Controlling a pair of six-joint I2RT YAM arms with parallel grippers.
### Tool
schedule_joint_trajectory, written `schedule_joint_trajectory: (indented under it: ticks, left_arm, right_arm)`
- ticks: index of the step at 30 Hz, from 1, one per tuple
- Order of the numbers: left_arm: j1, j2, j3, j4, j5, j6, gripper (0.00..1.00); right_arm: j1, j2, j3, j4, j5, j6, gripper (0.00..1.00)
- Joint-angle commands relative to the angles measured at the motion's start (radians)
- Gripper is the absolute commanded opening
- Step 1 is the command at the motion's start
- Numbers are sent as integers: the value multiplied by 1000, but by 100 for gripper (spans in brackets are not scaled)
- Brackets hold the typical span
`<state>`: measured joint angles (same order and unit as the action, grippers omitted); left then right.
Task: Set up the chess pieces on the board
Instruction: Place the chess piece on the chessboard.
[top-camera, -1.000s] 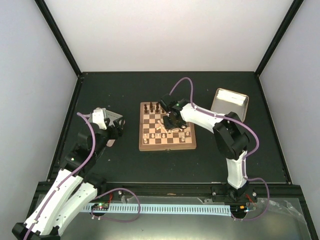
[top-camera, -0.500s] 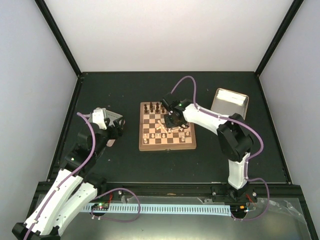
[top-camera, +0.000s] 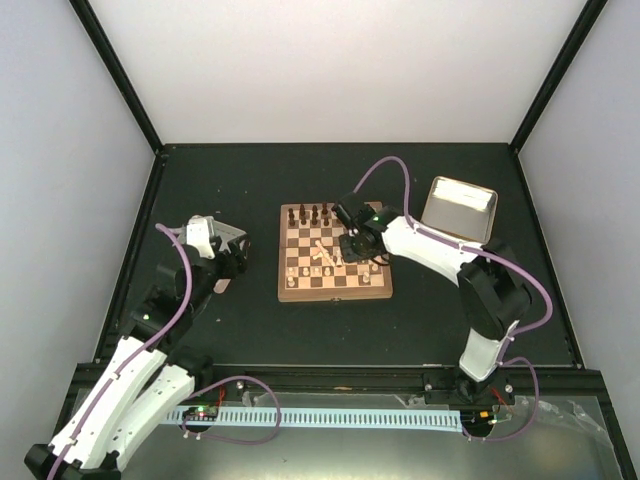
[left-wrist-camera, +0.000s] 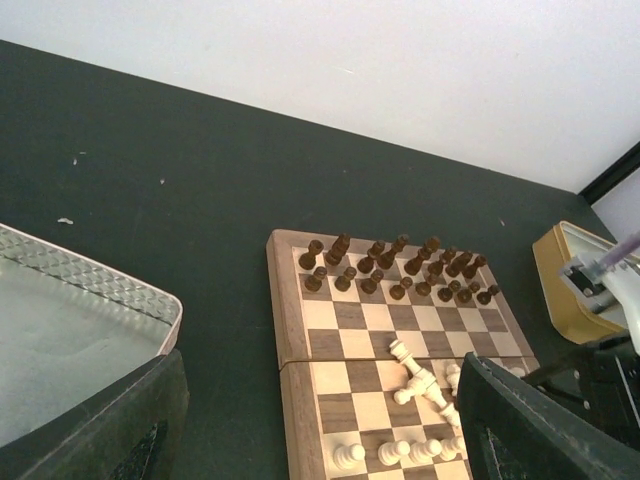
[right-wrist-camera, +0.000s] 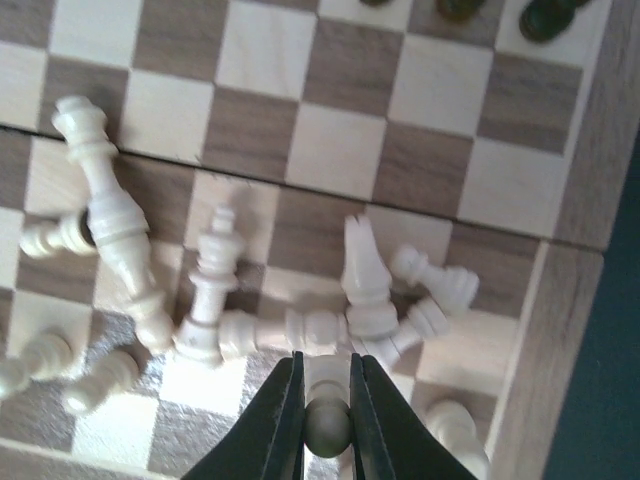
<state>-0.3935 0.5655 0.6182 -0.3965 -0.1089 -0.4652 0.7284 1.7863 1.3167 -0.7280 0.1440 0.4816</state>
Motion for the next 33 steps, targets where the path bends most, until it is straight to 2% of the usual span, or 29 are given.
schedule_joint_trajectory:
  ticks: [1,26,33]
  left_arm:
    - [6,8,8,9,18,-1,76]
    - [6,14,2,11,20,-5,76]
    - [6,16,2,18,36,-4,76]
  right_arm:
    - [-4,-70,-60,-17,16,25,15]
    - [-5,-9,-63,-48,3,4,19]
    - [-4,-9,-28,-48,23,3,25]
